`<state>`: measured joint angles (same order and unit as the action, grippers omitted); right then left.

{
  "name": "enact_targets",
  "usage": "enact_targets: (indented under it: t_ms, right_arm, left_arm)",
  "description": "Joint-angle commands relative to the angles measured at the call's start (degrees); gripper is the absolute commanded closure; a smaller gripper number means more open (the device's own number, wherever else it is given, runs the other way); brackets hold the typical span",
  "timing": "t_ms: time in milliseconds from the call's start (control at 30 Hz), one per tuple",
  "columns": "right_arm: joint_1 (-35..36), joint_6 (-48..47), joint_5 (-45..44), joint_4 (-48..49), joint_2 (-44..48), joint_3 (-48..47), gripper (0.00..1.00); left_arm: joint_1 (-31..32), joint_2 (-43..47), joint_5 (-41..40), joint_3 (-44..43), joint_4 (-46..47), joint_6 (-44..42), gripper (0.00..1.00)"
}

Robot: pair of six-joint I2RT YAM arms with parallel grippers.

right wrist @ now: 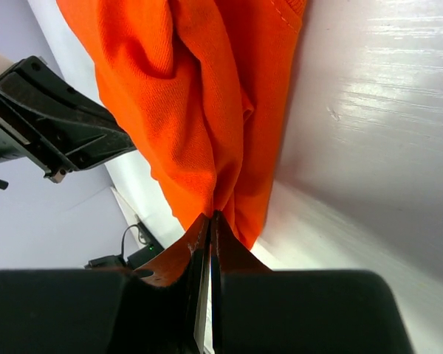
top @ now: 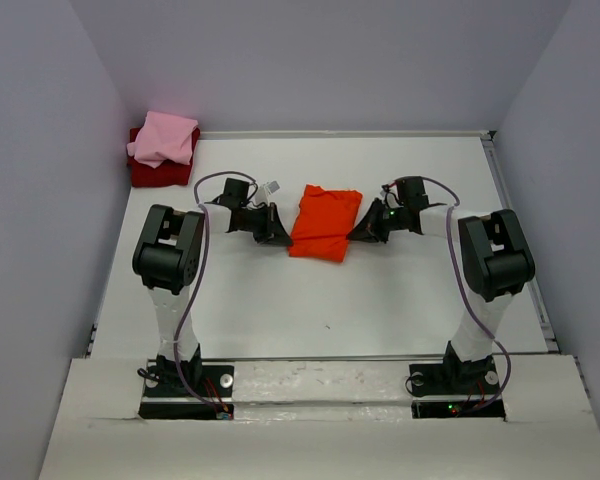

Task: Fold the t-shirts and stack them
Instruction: Smooth out wrinkles on the folded tshirt

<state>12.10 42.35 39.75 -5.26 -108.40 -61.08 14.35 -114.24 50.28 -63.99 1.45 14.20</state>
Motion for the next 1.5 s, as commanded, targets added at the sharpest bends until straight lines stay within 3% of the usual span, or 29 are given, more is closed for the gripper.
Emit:
enact_targets:
  t_ms: [0,33,67,167,233,567,933,1467]
  right_arm:
    - [-2.9,-2.1,-1.7,-1.2,0.7,-1.5,0.89]
    - [-2.9,-2.3,-1.3,-1.3,0.5,-1.7,0.78]
    - [-2.9,-2.4,-0.5,-1.3,0.0,-2.0,0.56]
    - [-2.9,-2.4,0.1,-1.4,0.0,-2.0,0.34]
    - [-2.9,-2.5,0.3,-1.5,0.5,-1.9,0.29]
    - [-0.9,1.7,1.2,1.2,5.6,4.3,0.34]
    - [5.9,5.8,-1.2,7.5,10.2,7.7,0.38]
    - [8.9,6.3,-2.1,9.6,4.2,4.0,0.47]
  left_arm:
    - [-2.2,2.5,-2.8,1.1,-2.7,-2.0,1.0]
    - [-2.2,2.5,-2.4,1.1,-2.5,-1.8,1.0]
    - [-2.2,2.7,-1.8,1.1,-1.9,-1.7,1.0]
    - [-2.2,3.1,-0.5,1.0,-0.2,-0.9,1.0]
    - [-2.2,3.5,0.8,0.9,0.7,-0.4,1.0]
    - [-2.0,3.6,4.8,0.5,5.7,3.5,0.88]
    - [-0.6,2.6,4.6,0.0,6.7,5.4,0.89]
    - [-0.6,2.4,5.4,-0.7,6.5,5.5,0.92]
